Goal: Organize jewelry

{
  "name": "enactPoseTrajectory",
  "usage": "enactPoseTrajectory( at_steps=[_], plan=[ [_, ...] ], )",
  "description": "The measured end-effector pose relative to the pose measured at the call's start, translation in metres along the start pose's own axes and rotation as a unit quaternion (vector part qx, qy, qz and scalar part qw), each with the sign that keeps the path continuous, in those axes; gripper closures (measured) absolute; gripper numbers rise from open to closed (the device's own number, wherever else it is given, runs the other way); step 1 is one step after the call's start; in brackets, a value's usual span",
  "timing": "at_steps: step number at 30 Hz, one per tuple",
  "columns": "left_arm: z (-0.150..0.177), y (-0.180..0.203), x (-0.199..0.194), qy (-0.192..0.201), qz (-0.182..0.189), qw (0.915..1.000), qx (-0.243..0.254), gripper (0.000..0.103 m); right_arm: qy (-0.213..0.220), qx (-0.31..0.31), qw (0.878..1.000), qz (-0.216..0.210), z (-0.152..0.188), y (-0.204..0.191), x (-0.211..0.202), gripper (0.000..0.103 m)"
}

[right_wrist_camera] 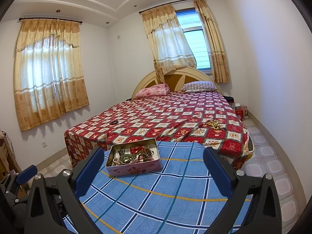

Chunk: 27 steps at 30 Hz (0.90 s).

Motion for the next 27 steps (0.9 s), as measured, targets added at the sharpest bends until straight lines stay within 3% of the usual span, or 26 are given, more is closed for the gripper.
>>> enactPoseTrajectory(
  at_steps=[27],
  plan=[
    [0.0015,-0.0028,0.0005,-0.002,0.000,1.0000,-0.001,0.016,0.001,0.000,1.000,0.001,0.0017,-0.0024,-0.0004,0.000]
  ],
)
Point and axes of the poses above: each gripper's, at about its wrist camera, not at the fingertips, and x roughly the way its jaws point, y to its right, z to its underside, the point moved 2 cm from there along x, roughly the way its jaws point, and after that the axes turned 8 degrees about z, right-handed, at the moved point
